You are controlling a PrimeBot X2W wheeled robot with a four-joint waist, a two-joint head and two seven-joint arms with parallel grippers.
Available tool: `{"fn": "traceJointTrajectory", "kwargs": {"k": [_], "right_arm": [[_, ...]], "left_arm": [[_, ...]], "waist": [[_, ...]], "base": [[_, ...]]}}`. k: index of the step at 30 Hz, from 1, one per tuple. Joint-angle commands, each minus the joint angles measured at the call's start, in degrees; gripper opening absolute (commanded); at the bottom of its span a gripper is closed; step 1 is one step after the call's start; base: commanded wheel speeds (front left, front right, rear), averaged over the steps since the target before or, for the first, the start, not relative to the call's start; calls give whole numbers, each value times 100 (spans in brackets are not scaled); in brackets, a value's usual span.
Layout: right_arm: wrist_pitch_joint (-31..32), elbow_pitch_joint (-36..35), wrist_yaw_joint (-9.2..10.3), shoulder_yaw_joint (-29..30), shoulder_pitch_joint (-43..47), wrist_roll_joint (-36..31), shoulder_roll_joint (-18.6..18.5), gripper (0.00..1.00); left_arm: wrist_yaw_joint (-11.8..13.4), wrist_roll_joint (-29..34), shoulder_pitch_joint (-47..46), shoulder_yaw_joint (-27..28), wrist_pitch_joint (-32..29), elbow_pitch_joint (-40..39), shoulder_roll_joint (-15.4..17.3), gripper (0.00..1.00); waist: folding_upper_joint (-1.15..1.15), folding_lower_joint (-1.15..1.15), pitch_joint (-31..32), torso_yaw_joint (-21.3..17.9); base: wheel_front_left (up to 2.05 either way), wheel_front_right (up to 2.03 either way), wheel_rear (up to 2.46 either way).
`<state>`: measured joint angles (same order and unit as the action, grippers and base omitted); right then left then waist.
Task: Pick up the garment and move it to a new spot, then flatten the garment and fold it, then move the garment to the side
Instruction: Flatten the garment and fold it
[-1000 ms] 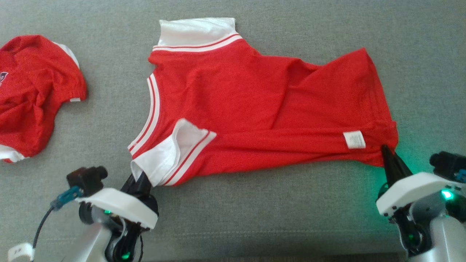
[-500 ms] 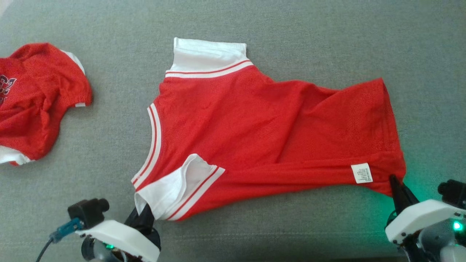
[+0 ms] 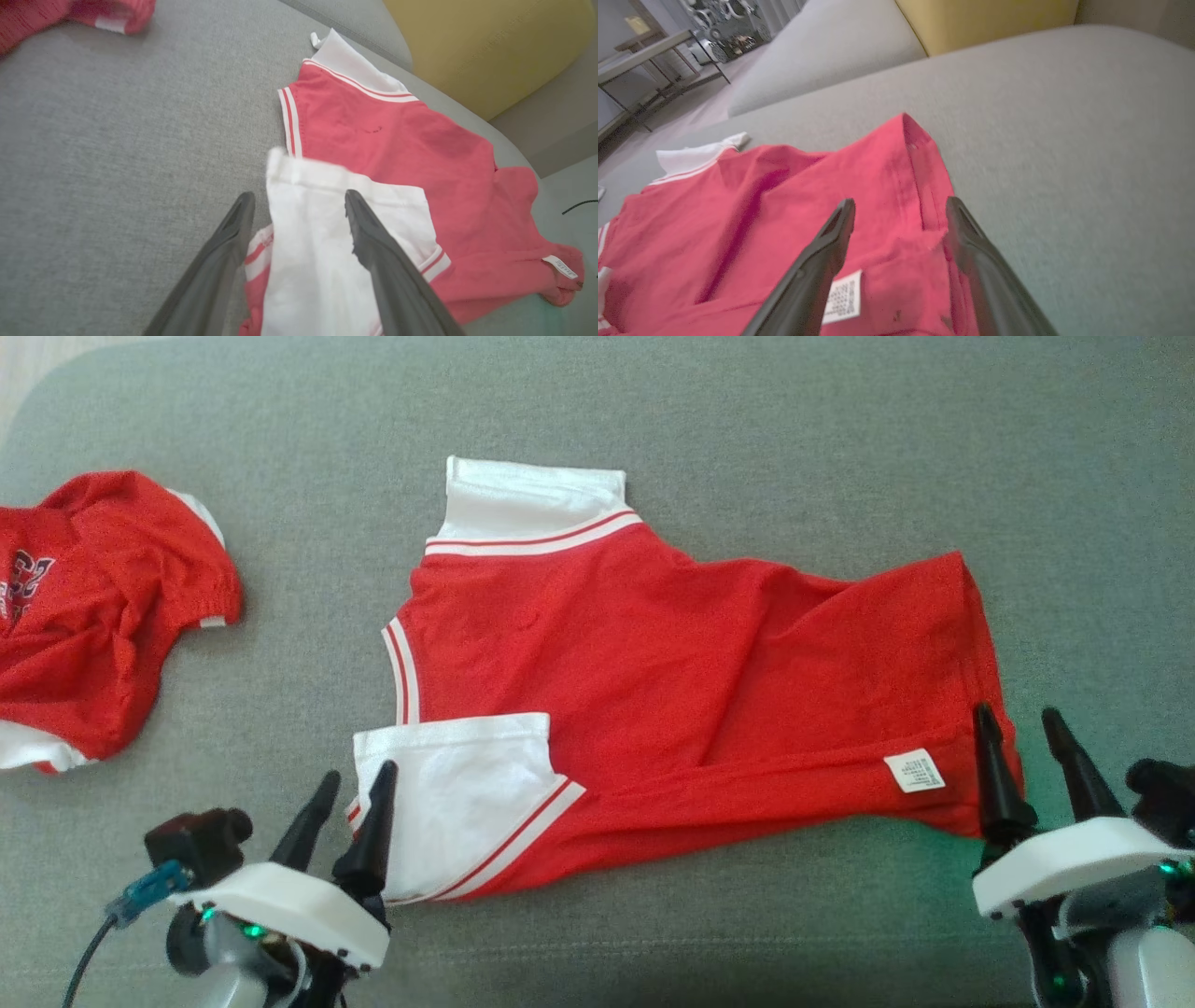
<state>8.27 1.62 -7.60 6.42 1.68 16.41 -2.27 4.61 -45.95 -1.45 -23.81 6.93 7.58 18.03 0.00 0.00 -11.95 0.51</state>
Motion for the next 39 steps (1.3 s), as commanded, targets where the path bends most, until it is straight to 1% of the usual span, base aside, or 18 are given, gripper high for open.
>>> {"fn": "traceJointTrajectory", "kwargs": {"k": [1,2,8,12,17,20,24,26,29,33,39], "right_arm": [[-215,-384,11,-223,-166,-220,-61,100],[-215,-384,11,-223,-166,-220,-61,100],[-625,-959,11,-454,-115,-697,-61,100],[-650,-1131,11,-572,-50,-807,-61,100],[-597,-1193,11,-595,-7,-800,-61,100],[-572,-1212,11,-587,3,-751,-61,100],[-545,-1263,11,-551,-40,-728,-61,100],[-541,-1303,11,-547,-107,-728,-61,100],[-538,-1367,11,-537,-240,-742,-61,100],[-554,-1436,11,-573,-447,-748,-61,100],[-599,-1426,11,-718,-748,-701,-61,100]], "left_arm": [[126,165,-204,263,188,-236,152,100],[126,165,-204,263,188,-236,152,100],[699,821,-136,472,619,-635,310,100],[1010,1224,-70,522,711,-995,366,100],[1119,1353,18,509,722,-1114,408,100],[1118,1391,-29,470,703,-1126,426,100],[957,1483,-498,359,610,-1038,471,100],[823,1540,-935,281,525,-925,468,100],[572,1608,-1744,131,385,-628,381,100],[170,1563,-2921,-40,197,190,117,100],[-402,1477,-4437,-221,54,1867,-293,100]], "waist": [[0,0,86,-29],[0,0,86,-29],[0,0,306,-44],[0,0,372,-34],[0,0,394,-28],[0,0,358,-15],[0,0,201,28],[0,0,68,35],[0,0,-196,12],[0,0,-586,-96],[0,0,-1103,-357]], "base": [[0,0,0],[0,0,0],[0,0,0],[0,0,0],[0,0,0],[0,0,0],[0,0,0],[0,0,0],[0,0,0],[0,0,0],[0,0,0]]}}
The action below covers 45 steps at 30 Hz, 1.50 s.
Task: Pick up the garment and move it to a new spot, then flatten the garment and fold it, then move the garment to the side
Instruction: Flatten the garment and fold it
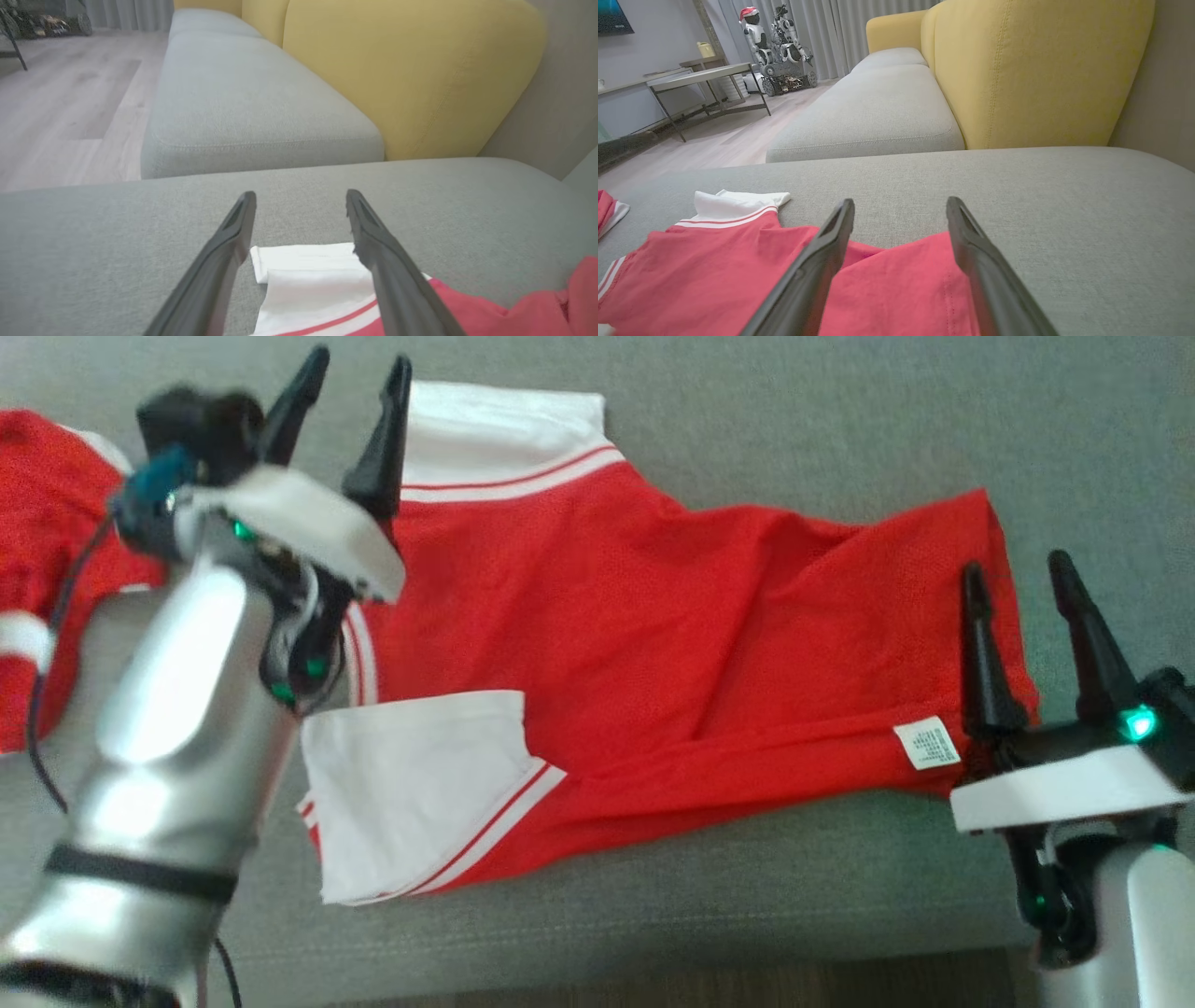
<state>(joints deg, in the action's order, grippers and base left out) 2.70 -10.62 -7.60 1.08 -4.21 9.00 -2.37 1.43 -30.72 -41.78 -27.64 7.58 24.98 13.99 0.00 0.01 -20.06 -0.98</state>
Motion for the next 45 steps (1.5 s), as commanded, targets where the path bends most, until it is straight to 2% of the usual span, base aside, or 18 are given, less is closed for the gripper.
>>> {"fn": "traceJointTrajectory", "kwargs": {"k": [1,6,7,15,16,17,25,30,34,35,39,45], "right_arm": [[-49,-184,11,-221,-205,53,-51,100],[-117,-61,11,-329,-349,112,-51,100],[-117,-61,11,-329,-349,112,-51,100],[-168,166,11,-249,-403,189,-51,100],[-166,182,11,-231,-414,196,-51,100],[-163,200,11,-202,-429,215,-51,100],[-35,432,11,-20,-780,365,-51,100],[191,920,11,182,-1624,412,-97,100],[551,1577,11,161,-2404,493,-306,100],[895,2023,11,106,-2676,523,-394,100],[1729,2840,11,10,-2994,588,-505,100],[2698,3481,11,-62,-3125,687,-594,100]], "left_arm": [[-173,-69,-599,147,-34,429,61,100],[-513,-243,-1284,135,-151,1847,-131,100],[-513,-243,-1284,135,-151,1847,-131,100],[-764,-467,-1732,38,-518,3412,-347,100],[-792,-483,-1763,15,-501,3496,-370,41],[-813,-493,-1795,-7,-452,3560,-382,0],[-882,-520,-2037,-166,139,3843,-358,0],[-889,-583,-2179,-227,411,3932,-346,0],[-890,-660,-2254,-328,515,3914,-381,0],[-891,-705,-2263,-392,551,3901,-410,0],[-891,-815,-2250,-511,611,3861,-456,0],[-891,-997,-2209,-692,669,3782,-473,0]], "waist": [[0,-1,-364,-261],[0,-1,-602,-453],[0,-1,-602,-453],[0,-1,-648,-524],[0,-1,-640,-520],[0,-1,-631,-513],[0,-1,-566,-466],[0,-1,-552,-459],[0,-1,-555,-390],[0,-1,-545,-339],[0,-1,-516,-253],[0,-1,-470,-165]], "base": [[0,0,0],[0,0,0],[0,0,0],[0,0,0],[0,0,0],[0,0,0],[0,0,0],[0,0,0],[0,0,0],[0,0,0],[0,0,0],[0,0,0]]}}
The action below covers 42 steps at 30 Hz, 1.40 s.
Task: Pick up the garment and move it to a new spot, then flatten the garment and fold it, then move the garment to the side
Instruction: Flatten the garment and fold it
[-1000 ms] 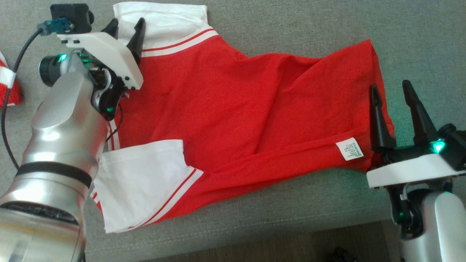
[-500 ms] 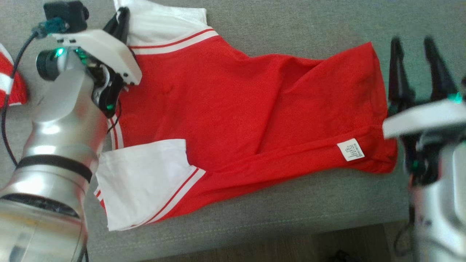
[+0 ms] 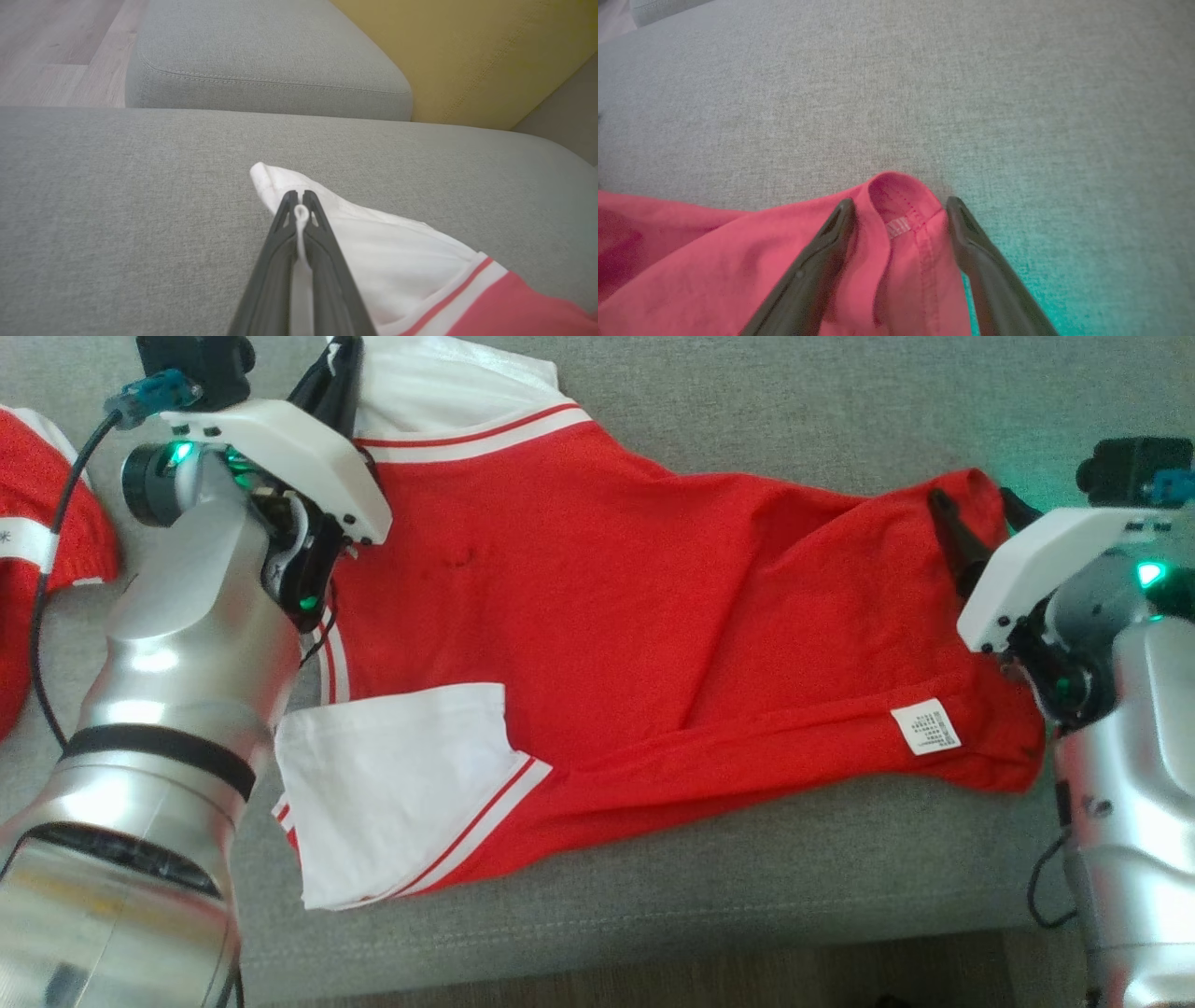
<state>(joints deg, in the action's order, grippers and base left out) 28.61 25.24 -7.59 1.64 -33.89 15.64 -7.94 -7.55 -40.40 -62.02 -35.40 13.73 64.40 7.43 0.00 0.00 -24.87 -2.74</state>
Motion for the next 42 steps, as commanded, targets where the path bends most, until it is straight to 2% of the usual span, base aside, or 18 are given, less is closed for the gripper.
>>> {"fn": "traceJointTrajectory", "kwargs": {"k": [1,3,4,5,6,7,10,16,20,26,34,38,42], "right_arm": [[211,-67,10,-120,-161,48,-48,100],[347,-30,10,-112,-163,78,-71,100],[404,-18,10,-97,-156,102,-70,79],[456,-8,10,-66,-148,142,-56,37],[456,-8,10,-66,-148,142,-56,37],[542,11,10,-42,-135,161,-48,0],[477,-128,10,55,-187,199,-26,0],[-372,-439,10,154,-475,261,43,0],[-880,-366,10,113,-535,457,58,0],[-1188,-268,10,-3,-435,774,45,0],[-1389,-956,10,-54,420,1445,-98,0],[-1357,-1312,10,114,996,1645,-148,0],[-1383,-1611,10,269,1445,1745,-110,0]], "left_arm": [[7,-62,-179,62,62,-174,184,0],[7,-124,-168,18,77,-198,191,0],[7,-157,-162,1,84,-214,196,0],[7,-187,-157,-14,91,-227,205,0],[7,-187,-157,-14,91,-227,205,0],[7,-214,-155,-22,98,-241,216,0],[7,-275,-167,-23,115,-329,257,0],[7,-262,-164,253,125,-710,403,0],[7,-140,6,519,126,-997,434,0],[7,86,331,820,126,-1522,498,0],[12,777,1866,1412,127,-3682,757,0],[117,1003,2987,1684,127,-4954,788,0],[227,1064,3994,1800,127,-5884,800,0]], "waist": [[0,0,16,21],[0,0,29,40],[0,0,37,50],[0,0,44,60],[0,0,44,60],[0,0,53,72],[0,0,64,112],[0,0,99,169],[0,0,149,224],[0,0,205,254],[0,0,290,345],[0,0,317,427],[0,0,317,499]], "base": [[0,0,0],[0,0,0],[0,0,0],[0,0,0],[0,0,0],[0,0,0],[0,0,0],[0,0,0],[0,0,0],[0,0,0],[0,0,0],[0,0,0],[0,0,0]]}}
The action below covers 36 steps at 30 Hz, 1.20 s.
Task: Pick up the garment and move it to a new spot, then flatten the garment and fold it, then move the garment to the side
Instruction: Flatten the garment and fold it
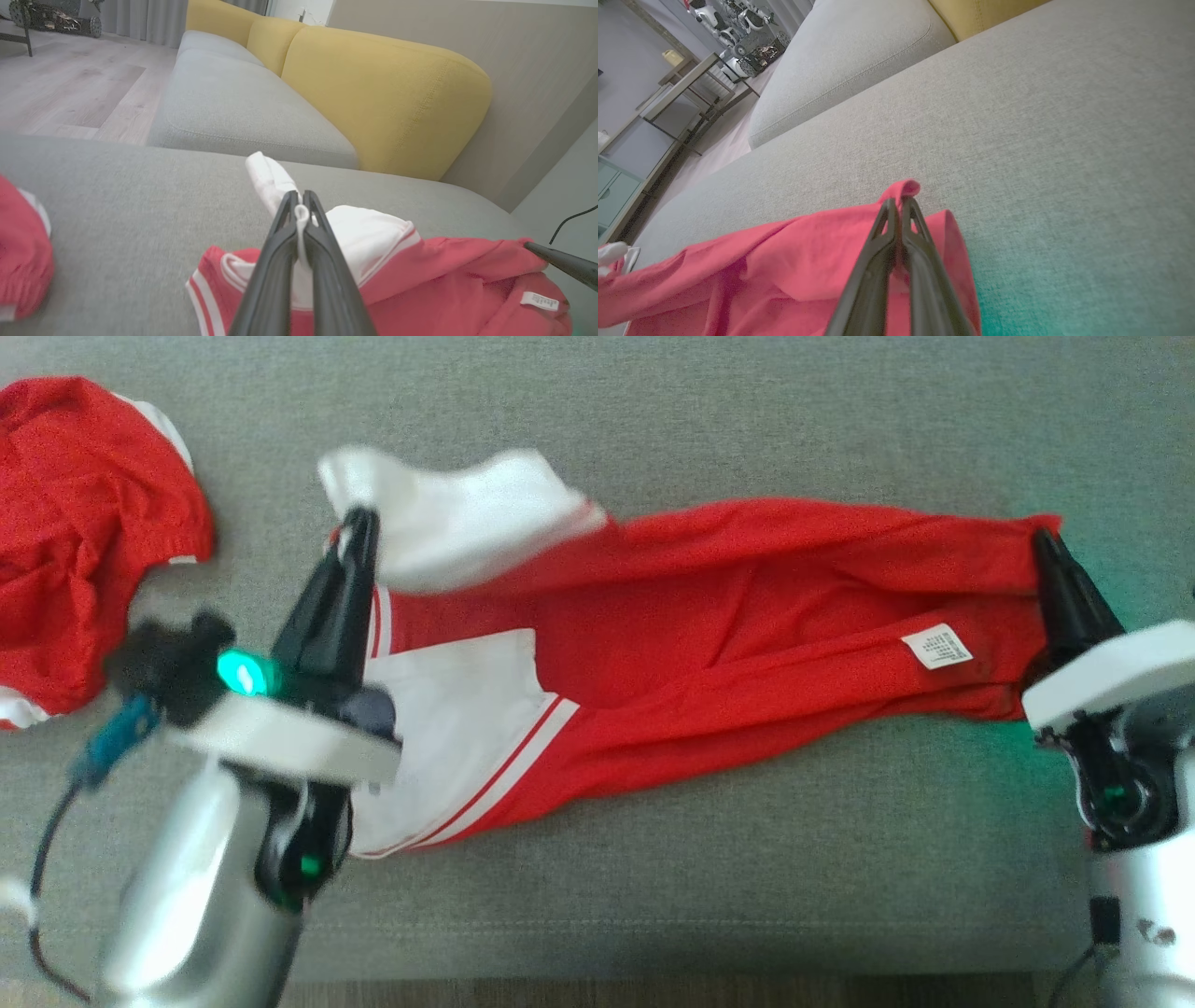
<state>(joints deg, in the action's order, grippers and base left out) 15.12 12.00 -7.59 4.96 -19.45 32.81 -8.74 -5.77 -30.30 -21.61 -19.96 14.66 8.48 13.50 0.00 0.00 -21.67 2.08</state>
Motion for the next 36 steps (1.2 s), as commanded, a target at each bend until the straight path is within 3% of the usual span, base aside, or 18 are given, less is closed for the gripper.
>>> {"fn": "traceJointTrajectory", "kwargs": {"k": [1,7,14,15,16,17,25,36], "right_arm": [[-76,-368,10,-20,78,40,-9,0],[-144,-711,10,90,509,-117,102,0],[-215,-765,10,76,756,-551,143,0],[-226,-749,10,48,795,-665,139,19],[-246,-735,10,27,833,-726,169,41],[-268,-726,10,5,872,-782,199,100],[-745,-890,10,-53,1225,-1516,351,100],[-1472,-1795,10,-284,1372,-2497,518,100]], "left_arm": [[92,52,148,287,33,-464,199,0],[330,-186,1105,385,-120,-1038,221,0],[340,-449,1521,255,-336,-679,113,0],[318,-492,1527,229,-353,-541,82,0],[303,-518,1514,214,-350,-399,54,38],[291,-539,1497,196,-352,-254,26,100],[420,-248,1334,295,-56,259,-75,100],[780,794,1391,1128,32,-600,-153,100]], "waist": [[0,0,-2,33],[0,0,11,82],[0,0,20,80],[0,0,30,85],[0,0,43,88],[0,0,57,91],[0,0,260,78],[0,0,677,-34]], "base": [[0,0,0],[0,0,0],[0,0,0],[0,0,0],[0,0,0],[0,0,0],[0,0,0],[0,0,0]]}}
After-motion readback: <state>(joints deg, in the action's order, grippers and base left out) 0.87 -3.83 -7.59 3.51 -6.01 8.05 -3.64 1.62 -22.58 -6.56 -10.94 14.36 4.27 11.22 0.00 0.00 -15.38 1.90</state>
